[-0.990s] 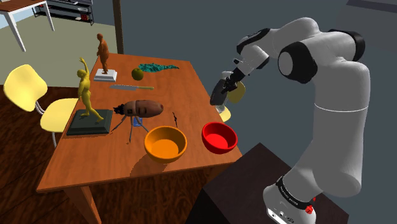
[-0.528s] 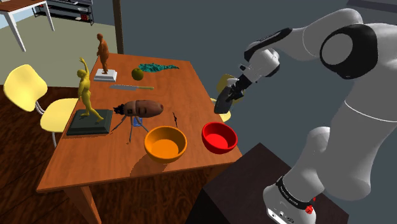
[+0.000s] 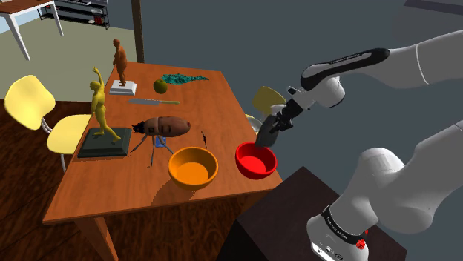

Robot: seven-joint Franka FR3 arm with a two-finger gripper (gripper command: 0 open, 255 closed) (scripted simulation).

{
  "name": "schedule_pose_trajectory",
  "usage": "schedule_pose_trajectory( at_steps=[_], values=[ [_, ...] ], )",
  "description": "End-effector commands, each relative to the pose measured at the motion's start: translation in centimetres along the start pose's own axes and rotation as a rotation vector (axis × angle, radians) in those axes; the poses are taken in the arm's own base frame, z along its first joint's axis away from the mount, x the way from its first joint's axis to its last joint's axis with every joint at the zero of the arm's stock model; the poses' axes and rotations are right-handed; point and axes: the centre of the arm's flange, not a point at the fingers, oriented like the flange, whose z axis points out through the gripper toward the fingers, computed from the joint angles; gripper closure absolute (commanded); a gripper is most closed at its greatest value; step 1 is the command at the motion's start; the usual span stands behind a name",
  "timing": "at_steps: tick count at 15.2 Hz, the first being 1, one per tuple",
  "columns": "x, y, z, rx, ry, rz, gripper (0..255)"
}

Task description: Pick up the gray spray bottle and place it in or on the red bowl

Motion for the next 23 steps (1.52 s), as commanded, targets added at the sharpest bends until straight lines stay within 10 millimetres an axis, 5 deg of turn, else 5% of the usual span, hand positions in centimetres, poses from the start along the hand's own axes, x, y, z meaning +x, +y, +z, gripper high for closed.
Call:
schedule_pose_trajectory(
  at_steps=[1,12,19,20,23],
  values=[
    [-0.1,-1.4,0.8,-0.004,-0.004,-0.005,255],
    [-3.1,-1.3,5.7,-0.004,-0.004,-0.005,255],
    [-3.1,-1.3,5.7,-0.004,-0.004,-0.005,255],
    [-3.1,-1.3,5.7,-0.004,-0.004,-0.005,0],
    [-3.1,-1.3,5.7,-0.004,-0.004,-0.005,0]
  ],
)
